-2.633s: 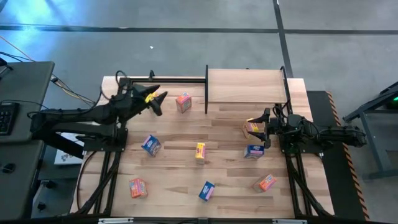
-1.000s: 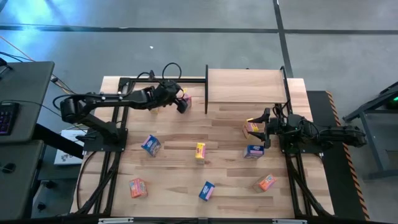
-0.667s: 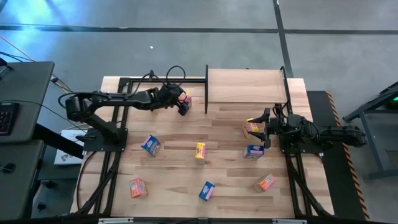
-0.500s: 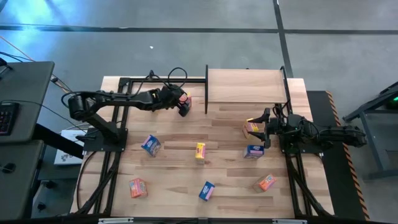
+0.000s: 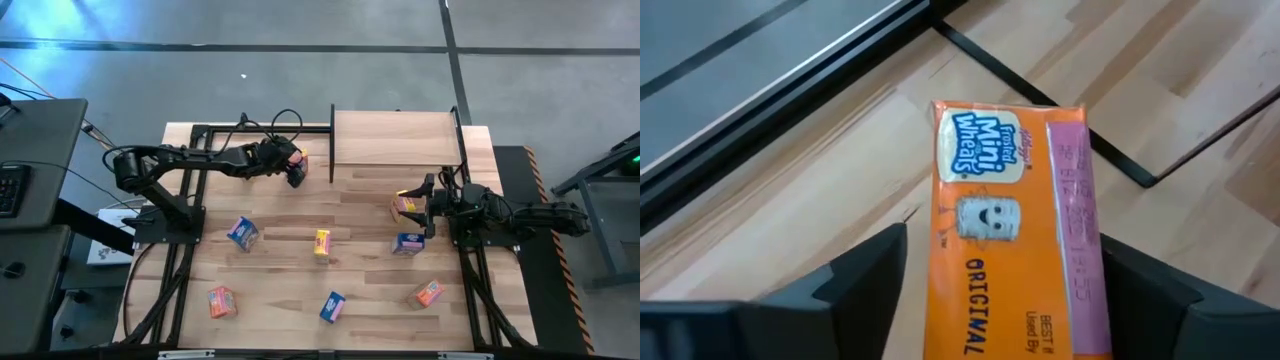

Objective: Stack cereal on shelf
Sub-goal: Put the top orange cereal box on the shelf

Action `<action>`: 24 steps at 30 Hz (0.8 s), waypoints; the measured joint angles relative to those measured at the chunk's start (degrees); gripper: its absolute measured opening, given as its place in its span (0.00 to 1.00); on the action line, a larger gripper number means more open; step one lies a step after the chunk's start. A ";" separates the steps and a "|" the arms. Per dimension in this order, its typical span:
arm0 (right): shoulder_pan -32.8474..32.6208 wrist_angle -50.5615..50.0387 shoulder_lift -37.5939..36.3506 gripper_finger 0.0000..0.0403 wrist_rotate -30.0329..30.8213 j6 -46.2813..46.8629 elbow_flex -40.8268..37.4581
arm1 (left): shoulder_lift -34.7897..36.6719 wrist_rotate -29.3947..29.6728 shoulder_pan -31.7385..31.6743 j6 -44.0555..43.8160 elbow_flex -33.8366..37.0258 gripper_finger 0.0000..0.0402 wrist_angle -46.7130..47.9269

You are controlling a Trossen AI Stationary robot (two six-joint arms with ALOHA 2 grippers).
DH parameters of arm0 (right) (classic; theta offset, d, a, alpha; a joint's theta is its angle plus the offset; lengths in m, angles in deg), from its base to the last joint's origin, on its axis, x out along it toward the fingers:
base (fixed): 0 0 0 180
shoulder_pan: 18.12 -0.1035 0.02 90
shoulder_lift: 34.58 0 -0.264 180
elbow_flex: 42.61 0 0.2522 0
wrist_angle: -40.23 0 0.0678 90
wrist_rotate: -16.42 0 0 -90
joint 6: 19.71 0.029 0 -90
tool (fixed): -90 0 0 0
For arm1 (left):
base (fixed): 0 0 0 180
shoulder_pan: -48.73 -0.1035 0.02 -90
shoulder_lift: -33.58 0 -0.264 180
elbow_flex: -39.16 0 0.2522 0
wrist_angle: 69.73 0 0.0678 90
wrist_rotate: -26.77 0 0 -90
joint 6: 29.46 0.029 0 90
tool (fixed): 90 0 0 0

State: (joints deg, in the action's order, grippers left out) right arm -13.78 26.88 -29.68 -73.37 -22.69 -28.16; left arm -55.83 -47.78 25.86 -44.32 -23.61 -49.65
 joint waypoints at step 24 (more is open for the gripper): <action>0.00 0.00 0.00 0.59 0.00 -0.01 0.00 | 0.11 -1.41 0.02 1.54 0.00 0.34 -0.15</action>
State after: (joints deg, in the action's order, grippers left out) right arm -13.78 26.88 -29.68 -73.37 -22.70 -28.16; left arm -55.72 -49.19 25.88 -42.77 -23.61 -49.79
